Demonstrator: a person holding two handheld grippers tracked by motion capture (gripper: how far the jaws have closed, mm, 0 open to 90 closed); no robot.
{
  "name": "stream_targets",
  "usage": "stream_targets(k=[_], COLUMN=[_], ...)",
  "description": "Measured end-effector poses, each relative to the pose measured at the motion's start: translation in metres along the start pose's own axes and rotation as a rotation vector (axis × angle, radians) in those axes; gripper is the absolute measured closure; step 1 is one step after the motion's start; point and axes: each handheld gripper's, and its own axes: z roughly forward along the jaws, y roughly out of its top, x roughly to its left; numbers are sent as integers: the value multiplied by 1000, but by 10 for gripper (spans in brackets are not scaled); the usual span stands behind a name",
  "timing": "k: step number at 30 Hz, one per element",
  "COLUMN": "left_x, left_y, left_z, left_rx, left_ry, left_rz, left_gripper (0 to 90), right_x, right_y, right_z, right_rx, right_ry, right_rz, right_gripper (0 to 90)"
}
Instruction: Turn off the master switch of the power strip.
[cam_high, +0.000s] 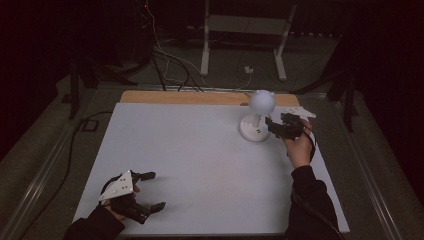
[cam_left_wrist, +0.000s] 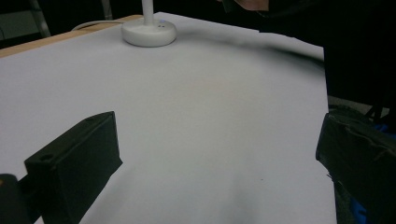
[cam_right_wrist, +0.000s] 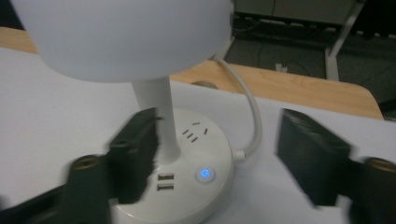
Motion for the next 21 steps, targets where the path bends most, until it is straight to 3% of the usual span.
stream_targets(k=[7,12,17,21], left_x=[0,0,0,0], left_y=[0,0,0,0], left_z=[0,0,0,0], left_rx=[-1,-1,-1,-1], left_ry=[-1,-1,0,0], left_rz=[1,0,-1,-2], left_gripper=[3,3,3,3], right_x=[5,6,8,12], right_y=[0,1,0,-2], right_z=[4,6,8,12], right_rx=[14,17,24,34], right_ry=[-35,-40,-42,-55], right_rz=[-1,12,14,9], right_gripper=[569,677,729,842])
